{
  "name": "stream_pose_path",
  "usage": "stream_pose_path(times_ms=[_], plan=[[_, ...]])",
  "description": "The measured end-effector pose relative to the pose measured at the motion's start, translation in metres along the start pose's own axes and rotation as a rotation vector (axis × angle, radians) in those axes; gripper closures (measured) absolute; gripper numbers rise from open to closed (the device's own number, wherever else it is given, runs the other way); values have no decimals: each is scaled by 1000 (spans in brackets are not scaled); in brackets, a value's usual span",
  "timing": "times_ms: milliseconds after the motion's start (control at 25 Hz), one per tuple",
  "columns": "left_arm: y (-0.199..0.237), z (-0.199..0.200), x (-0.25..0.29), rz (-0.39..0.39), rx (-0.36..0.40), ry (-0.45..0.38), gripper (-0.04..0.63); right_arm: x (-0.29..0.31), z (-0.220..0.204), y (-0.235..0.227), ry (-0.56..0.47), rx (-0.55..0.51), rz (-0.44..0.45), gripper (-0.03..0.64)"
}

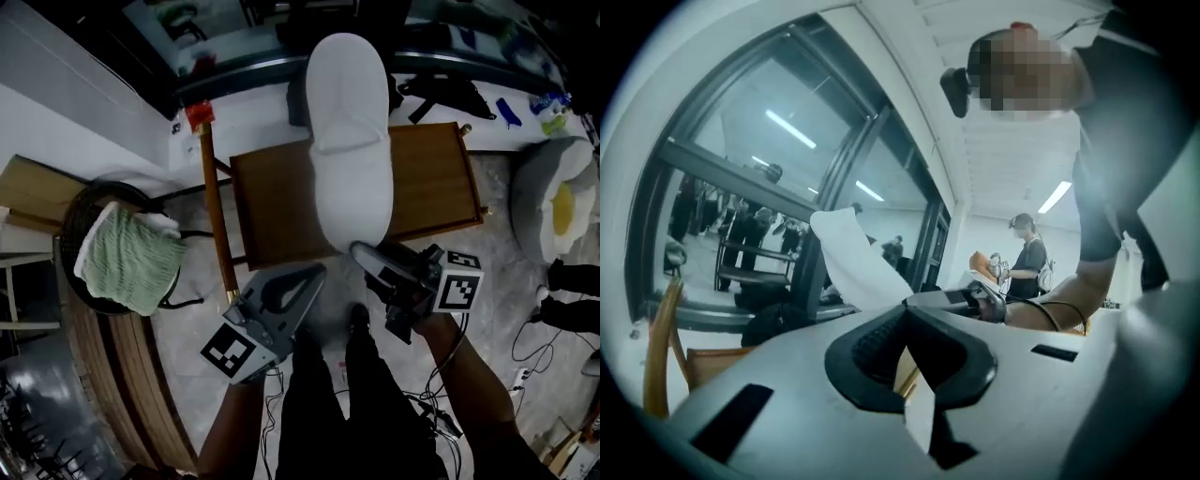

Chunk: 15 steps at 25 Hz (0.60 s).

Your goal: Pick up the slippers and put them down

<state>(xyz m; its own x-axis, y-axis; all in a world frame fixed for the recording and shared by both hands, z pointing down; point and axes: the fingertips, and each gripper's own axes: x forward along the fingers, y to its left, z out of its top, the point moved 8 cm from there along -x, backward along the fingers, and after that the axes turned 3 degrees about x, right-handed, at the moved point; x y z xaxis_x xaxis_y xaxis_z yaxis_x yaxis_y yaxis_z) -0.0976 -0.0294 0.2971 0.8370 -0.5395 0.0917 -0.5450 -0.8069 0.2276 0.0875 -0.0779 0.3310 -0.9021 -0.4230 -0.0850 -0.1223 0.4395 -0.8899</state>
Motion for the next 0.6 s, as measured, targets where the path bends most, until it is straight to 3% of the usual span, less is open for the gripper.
stream_pose_path(times_ms=[400,600], plan=[[-35,111,-16,-8,128,-71,592,13,56,122,-7,-254,106,557],[-54,160,-24,-7,191,-106,592,13,76,175,-38,-329,162,557]])
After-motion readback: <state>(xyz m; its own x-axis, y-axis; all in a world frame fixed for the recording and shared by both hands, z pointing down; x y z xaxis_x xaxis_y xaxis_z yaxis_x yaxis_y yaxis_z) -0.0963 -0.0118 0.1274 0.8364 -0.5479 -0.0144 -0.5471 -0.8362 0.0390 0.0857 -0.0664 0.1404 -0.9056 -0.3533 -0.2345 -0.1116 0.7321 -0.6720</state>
